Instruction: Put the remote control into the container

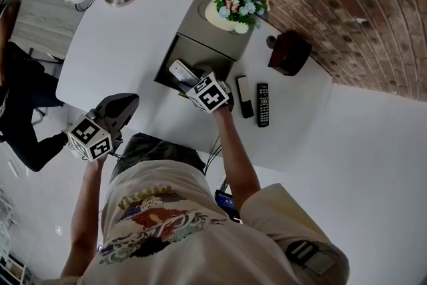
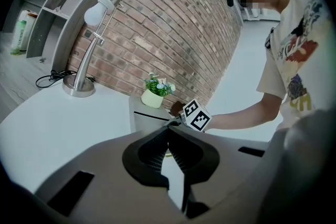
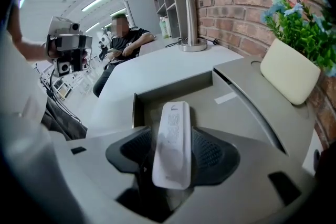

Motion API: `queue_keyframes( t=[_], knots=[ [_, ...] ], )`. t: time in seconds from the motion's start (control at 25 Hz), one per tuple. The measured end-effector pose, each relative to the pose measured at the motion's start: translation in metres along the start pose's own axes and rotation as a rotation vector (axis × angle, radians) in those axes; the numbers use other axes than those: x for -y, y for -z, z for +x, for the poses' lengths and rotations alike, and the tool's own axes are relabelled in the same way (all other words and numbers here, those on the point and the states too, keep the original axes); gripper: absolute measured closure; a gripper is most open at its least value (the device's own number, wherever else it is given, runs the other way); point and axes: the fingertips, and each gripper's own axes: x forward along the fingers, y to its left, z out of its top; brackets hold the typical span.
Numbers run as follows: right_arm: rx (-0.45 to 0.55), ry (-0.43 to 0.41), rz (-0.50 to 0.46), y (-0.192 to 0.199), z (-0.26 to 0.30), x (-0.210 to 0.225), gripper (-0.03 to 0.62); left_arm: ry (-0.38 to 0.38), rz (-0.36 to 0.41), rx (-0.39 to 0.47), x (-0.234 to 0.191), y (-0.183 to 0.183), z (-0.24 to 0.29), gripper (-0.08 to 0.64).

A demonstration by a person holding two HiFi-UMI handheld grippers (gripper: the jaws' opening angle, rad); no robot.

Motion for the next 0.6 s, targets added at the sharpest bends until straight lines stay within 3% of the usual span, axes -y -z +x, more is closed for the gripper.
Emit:
queue_keyframes(
  t=[0.16,0.6],
  knots=[
    [0.063,0.019,0.048,-0.007,-0.008,0.002,0.357,0.014,0.014,0.003,0.006,-0.003,0.001,0.555],
    [0.14,0.101,0.024,-0.019,-0.042,-0.01,0.36,0.045,0.042,0.023,0.021,-0.008,-0.001,0.555]
  ],
)
